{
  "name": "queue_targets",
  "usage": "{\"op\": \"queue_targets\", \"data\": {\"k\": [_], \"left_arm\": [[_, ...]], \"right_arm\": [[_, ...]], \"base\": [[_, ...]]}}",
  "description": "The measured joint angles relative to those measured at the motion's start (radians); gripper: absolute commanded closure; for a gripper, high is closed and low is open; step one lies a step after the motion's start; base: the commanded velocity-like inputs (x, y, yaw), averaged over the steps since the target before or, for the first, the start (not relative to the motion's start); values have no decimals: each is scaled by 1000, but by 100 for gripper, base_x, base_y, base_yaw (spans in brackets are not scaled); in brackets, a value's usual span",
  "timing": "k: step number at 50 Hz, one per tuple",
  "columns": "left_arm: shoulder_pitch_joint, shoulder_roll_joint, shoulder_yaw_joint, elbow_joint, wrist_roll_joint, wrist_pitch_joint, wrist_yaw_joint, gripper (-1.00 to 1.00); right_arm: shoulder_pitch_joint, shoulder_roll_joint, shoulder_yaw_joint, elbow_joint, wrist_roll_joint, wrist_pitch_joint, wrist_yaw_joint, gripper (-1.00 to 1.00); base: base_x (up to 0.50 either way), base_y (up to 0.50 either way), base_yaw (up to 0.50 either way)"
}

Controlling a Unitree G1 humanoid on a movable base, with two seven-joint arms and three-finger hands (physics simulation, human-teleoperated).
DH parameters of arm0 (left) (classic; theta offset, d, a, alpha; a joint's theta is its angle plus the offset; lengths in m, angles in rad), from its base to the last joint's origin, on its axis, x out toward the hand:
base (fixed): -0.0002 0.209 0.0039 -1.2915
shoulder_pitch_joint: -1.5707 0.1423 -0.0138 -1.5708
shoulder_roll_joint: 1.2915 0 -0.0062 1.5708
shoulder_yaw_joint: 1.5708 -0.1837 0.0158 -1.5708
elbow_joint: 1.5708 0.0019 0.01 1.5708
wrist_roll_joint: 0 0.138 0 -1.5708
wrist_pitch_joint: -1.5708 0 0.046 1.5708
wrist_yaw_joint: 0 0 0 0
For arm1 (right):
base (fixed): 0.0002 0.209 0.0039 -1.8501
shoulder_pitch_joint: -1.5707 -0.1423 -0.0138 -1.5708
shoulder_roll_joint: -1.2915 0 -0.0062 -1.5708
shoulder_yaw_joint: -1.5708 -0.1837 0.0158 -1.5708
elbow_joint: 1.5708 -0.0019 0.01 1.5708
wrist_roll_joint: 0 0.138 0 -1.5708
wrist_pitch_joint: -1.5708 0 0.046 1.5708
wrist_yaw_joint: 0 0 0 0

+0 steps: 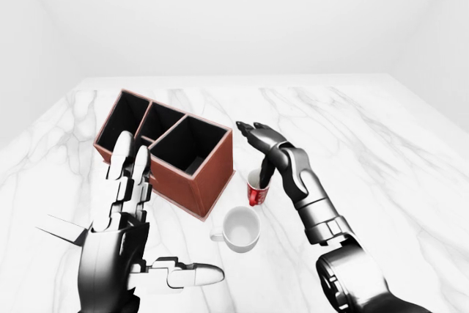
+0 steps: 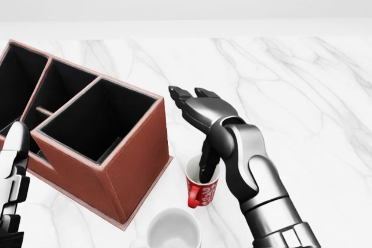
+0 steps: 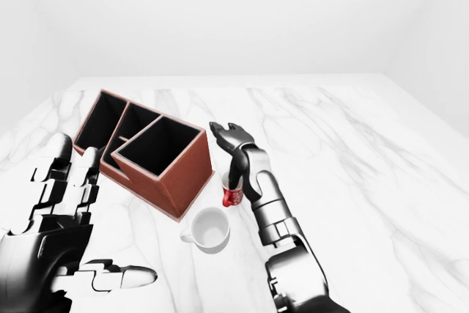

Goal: Pick up the red mug and place it to the right of the caddy.

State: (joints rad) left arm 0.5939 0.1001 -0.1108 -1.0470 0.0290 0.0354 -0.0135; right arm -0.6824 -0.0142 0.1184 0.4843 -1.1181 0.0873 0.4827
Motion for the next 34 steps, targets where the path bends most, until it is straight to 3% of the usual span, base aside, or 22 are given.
{"op": "queue_targets", "data": {"k": [10, 22, 34], "left_arm": [[1, -2, -2, 0, 2, -2, -3, -100], [3, -2, -9, 0, 4, -5, -3, -100], [13, 3, -18, 0, 6, -17, 1, -100]], "right_arm": [[-39, -19, -28, -225, -80, 0, 212, -100], [-110, -21, -54, -467, -143, 0, 215, -100], [-89, 36, -42, -798, -149, 0, 215, -100]], "base": [[0, 0, 0], [0, 0, 0], [0, 0, 0]]}}
